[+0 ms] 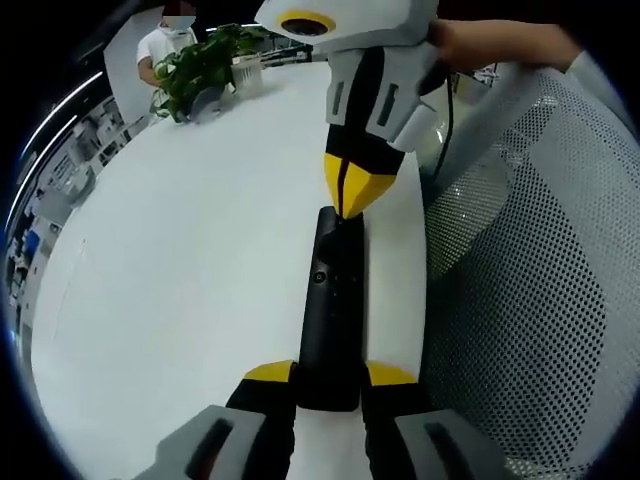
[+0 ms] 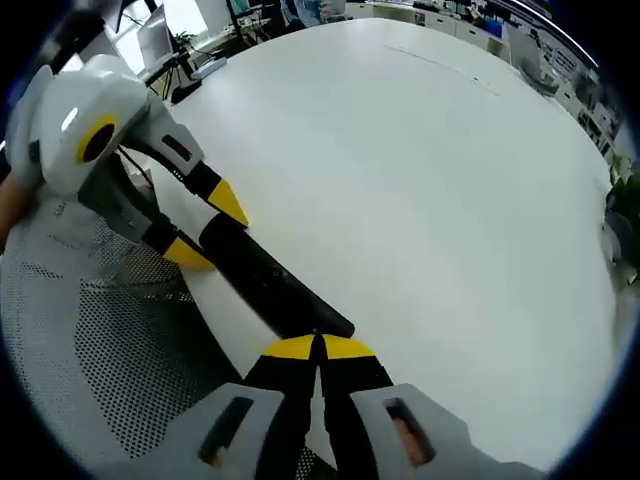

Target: Press the specified remote control buttons in sequence, fully releasing each button before pressing the next.

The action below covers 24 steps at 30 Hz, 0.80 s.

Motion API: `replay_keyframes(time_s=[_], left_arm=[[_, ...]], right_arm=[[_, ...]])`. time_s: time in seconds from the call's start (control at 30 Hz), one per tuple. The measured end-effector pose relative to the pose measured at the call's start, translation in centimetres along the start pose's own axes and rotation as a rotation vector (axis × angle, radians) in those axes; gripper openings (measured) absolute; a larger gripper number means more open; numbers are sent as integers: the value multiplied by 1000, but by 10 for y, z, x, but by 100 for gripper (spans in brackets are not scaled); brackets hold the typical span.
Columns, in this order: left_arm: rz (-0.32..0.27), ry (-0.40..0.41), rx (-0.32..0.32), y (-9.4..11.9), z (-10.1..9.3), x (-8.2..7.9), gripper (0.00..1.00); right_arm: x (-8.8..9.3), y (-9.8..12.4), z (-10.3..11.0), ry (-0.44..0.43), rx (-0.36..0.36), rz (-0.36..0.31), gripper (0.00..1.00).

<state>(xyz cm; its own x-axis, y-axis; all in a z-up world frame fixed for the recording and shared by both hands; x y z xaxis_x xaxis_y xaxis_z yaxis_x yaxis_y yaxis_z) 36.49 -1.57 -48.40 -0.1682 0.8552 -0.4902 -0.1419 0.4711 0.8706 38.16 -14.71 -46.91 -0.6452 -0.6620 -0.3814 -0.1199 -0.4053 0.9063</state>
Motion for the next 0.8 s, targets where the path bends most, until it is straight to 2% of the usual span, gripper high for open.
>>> replay_keyframes(time_s=[0.27, 0.47, 0.8], left_arm=[[-3, 1, 2, 0, 0, 0, 25], [-5, 2, 4, 0, 0, 0, 25], [-7, -1, 6, -1, 2, 1, 25]], right_arm=[[3, 0, 0, 28, -8, -3, 0], [-6, -5, 6, 59, -21, -17, 0], [2, -2, -2, 63, -5, 0, 0]])
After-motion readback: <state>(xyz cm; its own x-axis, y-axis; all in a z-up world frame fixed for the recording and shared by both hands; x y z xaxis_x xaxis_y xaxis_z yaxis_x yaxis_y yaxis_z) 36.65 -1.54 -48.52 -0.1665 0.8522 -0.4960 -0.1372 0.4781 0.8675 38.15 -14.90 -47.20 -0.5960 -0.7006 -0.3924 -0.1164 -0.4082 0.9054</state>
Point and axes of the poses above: the point that each gripper's makers call its tool centre point, and the gripper's own axes: y roughly backward along the fingers, z roughly to its left, x roughly out of its underside, the point moved 4 cm from there along y, roughly backward along the fingers, and after that the axes turned 2 degrees about -x, right-handed, at the moved point
